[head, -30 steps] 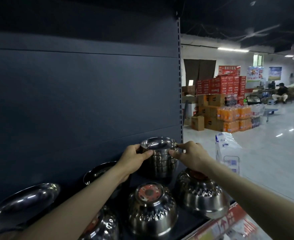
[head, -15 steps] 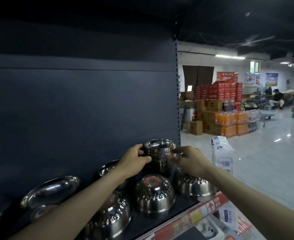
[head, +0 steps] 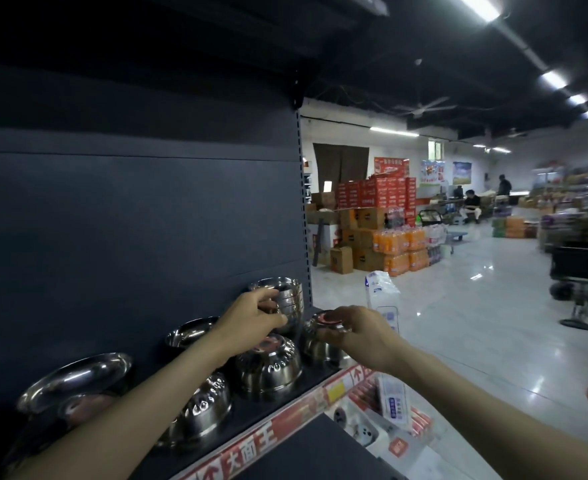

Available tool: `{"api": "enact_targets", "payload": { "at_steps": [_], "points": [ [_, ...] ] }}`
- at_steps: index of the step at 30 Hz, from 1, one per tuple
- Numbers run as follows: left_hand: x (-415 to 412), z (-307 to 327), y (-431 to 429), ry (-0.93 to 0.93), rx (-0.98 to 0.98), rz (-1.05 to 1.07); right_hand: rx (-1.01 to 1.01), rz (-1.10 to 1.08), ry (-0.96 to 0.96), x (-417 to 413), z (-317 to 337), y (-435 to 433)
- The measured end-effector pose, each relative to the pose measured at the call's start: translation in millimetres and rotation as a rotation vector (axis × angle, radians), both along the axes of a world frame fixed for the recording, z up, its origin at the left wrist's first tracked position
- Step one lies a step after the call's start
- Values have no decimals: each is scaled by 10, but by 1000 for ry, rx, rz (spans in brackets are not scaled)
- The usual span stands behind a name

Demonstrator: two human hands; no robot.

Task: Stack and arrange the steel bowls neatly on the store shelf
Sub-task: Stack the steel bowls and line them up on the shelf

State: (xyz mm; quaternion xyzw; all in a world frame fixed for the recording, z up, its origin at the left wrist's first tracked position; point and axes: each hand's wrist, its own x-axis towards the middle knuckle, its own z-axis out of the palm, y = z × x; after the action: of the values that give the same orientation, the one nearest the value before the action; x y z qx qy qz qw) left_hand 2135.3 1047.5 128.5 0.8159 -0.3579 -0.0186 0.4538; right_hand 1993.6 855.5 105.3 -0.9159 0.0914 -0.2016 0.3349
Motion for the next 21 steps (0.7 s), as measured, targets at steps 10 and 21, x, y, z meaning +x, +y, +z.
{"api": "enact_targets", "payload": {
  "at_steps": [10,21],
  "points": [
    [-66,22,172,-12,66,14,12,-38,8,-144,-210,-67],
    [-11,-122,-218,4,172,-94,94,-177,-24,-70,-566,-338]
  ]
}}
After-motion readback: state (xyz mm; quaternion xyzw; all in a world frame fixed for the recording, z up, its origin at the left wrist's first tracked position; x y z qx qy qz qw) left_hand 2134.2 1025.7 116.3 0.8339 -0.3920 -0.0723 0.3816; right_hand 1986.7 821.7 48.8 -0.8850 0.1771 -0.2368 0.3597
